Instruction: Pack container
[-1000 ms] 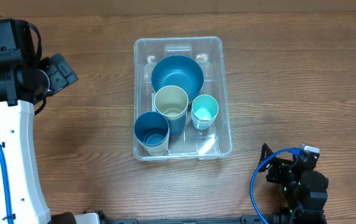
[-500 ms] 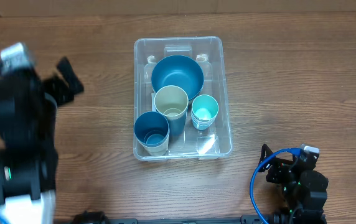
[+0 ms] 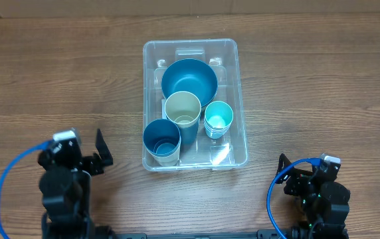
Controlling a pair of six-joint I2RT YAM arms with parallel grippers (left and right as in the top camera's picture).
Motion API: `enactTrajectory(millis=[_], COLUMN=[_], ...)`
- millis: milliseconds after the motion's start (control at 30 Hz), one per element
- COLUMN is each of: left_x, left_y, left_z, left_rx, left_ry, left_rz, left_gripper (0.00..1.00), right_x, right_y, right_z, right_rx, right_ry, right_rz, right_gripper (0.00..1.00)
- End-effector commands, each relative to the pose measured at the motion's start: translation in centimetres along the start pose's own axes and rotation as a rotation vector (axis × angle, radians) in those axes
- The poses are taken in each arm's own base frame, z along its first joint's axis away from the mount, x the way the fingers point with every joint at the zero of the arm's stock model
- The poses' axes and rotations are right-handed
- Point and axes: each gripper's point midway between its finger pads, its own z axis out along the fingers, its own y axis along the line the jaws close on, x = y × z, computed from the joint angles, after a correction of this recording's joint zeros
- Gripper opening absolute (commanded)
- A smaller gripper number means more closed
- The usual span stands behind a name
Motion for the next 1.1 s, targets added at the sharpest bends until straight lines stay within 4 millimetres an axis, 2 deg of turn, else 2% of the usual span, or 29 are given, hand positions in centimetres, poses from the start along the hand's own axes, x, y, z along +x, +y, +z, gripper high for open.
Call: enactTrajectory(millis=[0,333,500,1067], left_x=[2.5,6.6,6.1,6.1], left_y=[-1.0,-0.8,-0.9,-0.9], left_z=[0.1,0.6,0.4,0.5], left_rx=[0.061,0.063,0.067,0.069], left_ry=[-0.029,-0.058,-0.096,-0.094], left_rz=[0.024,0.023,0.024,0.024], left_gripper=[1.0,1.0,1.0,1.0], right_x=[-0.3,-0.3,-0.3,-0.3], right_y=[0.3,0.3,0.3,0.3], right_z=[-0.1,-0.1,-0.1,-0.1], right_rx=[-0.012,-0.012,-0.012,-0.012], right_ry=[-0.014,-0.014,-0.014,-0.014], right_rz=[-0.008,-0.008,-0.008,-0.008], right_gripper=[1.0,1.0,1.0,1.0])
